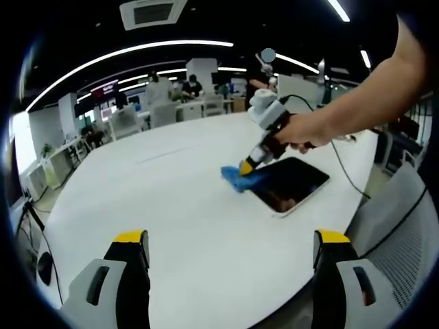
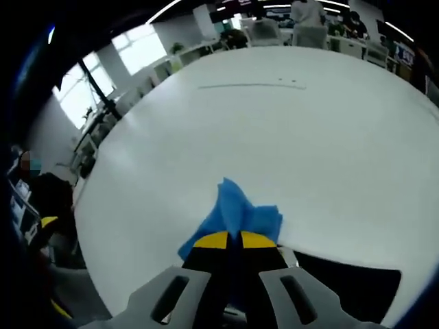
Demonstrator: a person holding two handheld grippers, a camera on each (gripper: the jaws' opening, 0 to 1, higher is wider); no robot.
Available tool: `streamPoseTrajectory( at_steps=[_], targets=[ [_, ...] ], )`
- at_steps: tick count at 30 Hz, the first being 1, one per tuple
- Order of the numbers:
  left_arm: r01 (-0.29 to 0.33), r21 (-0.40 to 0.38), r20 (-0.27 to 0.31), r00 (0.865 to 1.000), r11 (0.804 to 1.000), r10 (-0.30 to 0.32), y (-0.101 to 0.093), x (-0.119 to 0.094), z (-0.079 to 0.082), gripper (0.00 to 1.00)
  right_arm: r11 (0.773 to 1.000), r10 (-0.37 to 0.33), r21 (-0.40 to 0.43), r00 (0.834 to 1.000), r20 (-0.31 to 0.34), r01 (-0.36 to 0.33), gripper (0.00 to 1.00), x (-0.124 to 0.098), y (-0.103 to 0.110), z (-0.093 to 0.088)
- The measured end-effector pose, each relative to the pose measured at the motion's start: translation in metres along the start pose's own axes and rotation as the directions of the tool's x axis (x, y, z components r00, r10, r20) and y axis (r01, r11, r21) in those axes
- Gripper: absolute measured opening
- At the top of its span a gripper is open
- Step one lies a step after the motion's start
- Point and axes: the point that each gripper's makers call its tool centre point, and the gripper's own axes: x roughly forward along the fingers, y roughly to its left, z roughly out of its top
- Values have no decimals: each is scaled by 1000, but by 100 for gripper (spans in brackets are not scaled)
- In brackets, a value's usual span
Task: Wipe the mirror surface with the cleaning cloth until all visible marks leave the cleaned area.
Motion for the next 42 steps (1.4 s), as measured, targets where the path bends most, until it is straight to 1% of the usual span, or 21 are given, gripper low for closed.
streamPoseTrajectory(
  at_steps=[4, 7, 10, 12, 13, 15, 16, 19, 22, 26, 28, 30, 33, 36, 39, 42],
  targets=[
    [1, 2, -6, 1000, 1000, -1, -1, 0, -1, 100, 1000, -7, -2, 1000, -2, 7, 0, 1, 0, 0],
    [-2, 4, -5, 1000, 1000, 2, 0, 0, -1, 100, 999, 11, 47, 1000, 11, -11, 0, -1, 1, -1],
    [0, 7, -7, 1000, 1000, 0, -1, 0, -1, 99, 999, 6, 46, 1000, 7, -6, 0, -4, 2, -4],
    [0, 9, -5, 1000, 1000, 0, -1, 0, -1, 99, 999, 2, 40, 1000, 22, -3, 0, -8, 6, -9],
    [-1, 8, -5, 1000, 1000, 1, -1, 0, -1, 99, 1000, -1, 9, 999, 43, 0, 0, -10, 7, -9],
    [-2, 10, -3, 1000, 1000, 2, -1, 0, 0, 99, 1000, -4, -1, 999, 42, 4, 0, -12, 8, -13],
    [-2, 10, -3, 1000, 1000, 2, -1, 0, 0, 99, 1000, -6, -1, 999, 41, 6, 0, -17, 11, -15],
    [-1, 11, -5, 1000, 1000, 1, -1, 0, 0, 99, 1000, -11, -7, 999, 35, 11, 1, -18, 10, -18],
    [-3, 8, -2, 1000, 1000, 3, 0, 0, 0, 99, 1000, -26, -12, 998, 58, 27, 1, -14, 9, -17],
    [-1, 7, -1, 1000, 1000, 1, -1, -1, 1, 99, 998, -52, -29, 995, 80, 55, 1, -14, 9, -18],
    [-1, 3, 0, 1000, 1000, 1, -1, -1, 1, 99, 997, -57, -41, 996, 73, 60, 1, -16, 10, -22],
    [0, 0, 4, 1000, 1000, 0, -1, -1, 2, 99, 998, -56, -26, 996, 67, 58, 1, -19, 10, -25],
    [17, -26, 4, 1000, 1000, -17, -4, -1, 2, 100, 999, -53, 4, 997, 61, 53, 1, -22, 11, -30],
    [30, -49, 14, 999, 998, -29, -5, -2, 4, 100, 999, -54, -4, 997, 64, 55, 1, -25, 13, -34],
    [42, -80, 7, 999, 996, -42, -6, -2, 3, 100, 999, -52, -9, 997, 59, 53, 1, -28, 14, -39],
    [46, -87, 15, 999, 995, -45, -7, -2, 4, 100, 999, -48, 3, 998, 50, 48, 1, -31, 16, -43]
  ],
)
